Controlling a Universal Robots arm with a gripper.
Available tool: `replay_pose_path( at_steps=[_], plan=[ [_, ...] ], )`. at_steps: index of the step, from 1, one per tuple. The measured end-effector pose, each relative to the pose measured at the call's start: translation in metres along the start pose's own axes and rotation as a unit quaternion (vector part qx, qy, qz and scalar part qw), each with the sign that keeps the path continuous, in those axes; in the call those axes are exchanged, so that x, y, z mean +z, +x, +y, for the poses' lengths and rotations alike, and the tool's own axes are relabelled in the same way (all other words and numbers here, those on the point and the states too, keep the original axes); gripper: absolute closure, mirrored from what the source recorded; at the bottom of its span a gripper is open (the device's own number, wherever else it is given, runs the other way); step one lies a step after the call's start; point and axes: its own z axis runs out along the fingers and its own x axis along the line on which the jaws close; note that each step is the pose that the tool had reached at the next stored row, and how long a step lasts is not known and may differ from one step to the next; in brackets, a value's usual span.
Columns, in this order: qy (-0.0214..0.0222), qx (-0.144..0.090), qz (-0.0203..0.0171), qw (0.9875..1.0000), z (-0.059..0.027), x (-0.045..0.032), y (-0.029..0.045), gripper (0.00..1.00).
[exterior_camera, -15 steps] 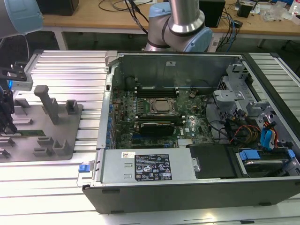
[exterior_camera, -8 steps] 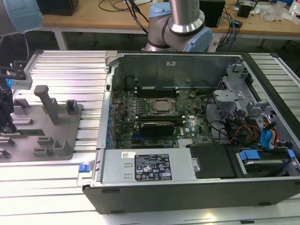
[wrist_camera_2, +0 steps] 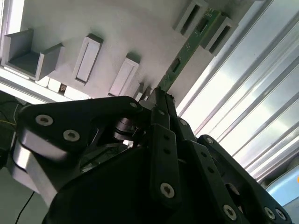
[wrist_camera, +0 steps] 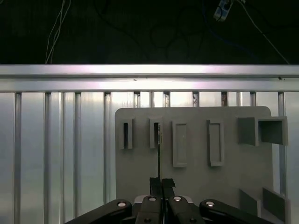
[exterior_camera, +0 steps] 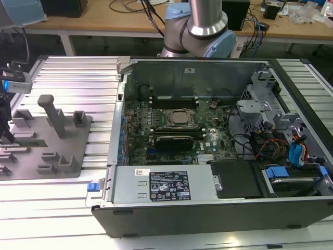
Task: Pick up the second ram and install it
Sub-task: 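Pick up the second ram and move it above second insertion slot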
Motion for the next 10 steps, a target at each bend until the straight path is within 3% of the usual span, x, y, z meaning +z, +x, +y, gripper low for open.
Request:
replay_pose_path(
  at_steps=[1,3,10],
  plan=[
    [-0.0001,0.000,0.0000,1.0000,0.0003,-0.0083,-0.0001,0.91],
    [-0.0001,0.000,0.0000,1.0000,0.0006,-0.0143,-0.0001,0.91],
    [0.0000,0.000,0.0000,1.0000,0.0011,-0.0274,-0.0002,0.91]
  ],
)
